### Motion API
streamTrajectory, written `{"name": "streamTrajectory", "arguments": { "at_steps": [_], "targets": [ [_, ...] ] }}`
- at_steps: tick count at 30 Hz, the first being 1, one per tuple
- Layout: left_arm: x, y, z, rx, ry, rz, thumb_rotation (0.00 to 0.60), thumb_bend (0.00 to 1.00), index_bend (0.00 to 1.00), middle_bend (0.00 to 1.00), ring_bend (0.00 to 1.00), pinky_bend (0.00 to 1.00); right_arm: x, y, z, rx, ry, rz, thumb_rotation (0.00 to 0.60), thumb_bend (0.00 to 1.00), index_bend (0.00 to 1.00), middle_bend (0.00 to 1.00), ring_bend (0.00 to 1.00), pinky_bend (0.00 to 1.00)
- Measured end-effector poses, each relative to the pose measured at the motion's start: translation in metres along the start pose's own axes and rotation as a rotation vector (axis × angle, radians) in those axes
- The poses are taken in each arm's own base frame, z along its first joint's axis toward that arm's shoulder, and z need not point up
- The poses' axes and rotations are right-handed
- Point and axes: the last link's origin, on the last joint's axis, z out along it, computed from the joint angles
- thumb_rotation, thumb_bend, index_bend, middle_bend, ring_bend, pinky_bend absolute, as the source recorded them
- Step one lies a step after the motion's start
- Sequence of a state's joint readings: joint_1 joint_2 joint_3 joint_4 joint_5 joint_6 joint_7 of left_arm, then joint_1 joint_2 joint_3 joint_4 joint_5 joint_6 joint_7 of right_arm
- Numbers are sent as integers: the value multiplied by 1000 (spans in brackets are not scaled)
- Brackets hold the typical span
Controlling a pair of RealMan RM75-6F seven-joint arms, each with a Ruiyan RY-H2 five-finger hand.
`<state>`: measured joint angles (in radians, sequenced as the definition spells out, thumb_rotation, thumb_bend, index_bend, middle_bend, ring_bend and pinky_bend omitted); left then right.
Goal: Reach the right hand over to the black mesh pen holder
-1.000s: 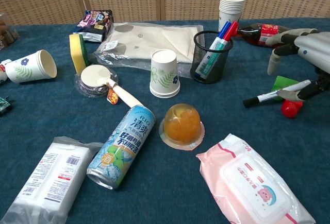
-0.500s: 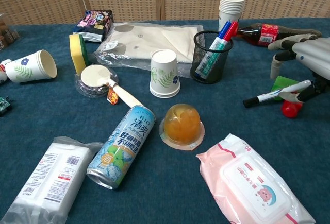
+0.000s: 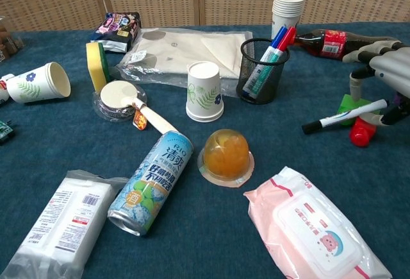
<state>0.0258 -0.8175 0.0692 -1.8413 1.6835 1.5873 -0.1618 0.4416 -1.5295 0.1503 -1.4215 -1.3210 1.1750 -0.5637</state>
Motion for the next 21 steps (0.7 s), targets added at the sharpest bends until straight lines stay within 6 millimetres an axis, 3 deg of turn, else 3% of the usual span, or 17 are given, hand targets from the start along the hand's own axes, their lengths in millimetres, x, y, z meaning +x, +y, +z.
{"name": "streamTrajectory", "arguments": {
  "at_steps": [21],
  "targets": [
    [-1,1,0,-5,-8,1,600,38,0,0,0,0,-8,6,3,-2,-17,-31,600,367,475,4,0,70]
  ]
}}
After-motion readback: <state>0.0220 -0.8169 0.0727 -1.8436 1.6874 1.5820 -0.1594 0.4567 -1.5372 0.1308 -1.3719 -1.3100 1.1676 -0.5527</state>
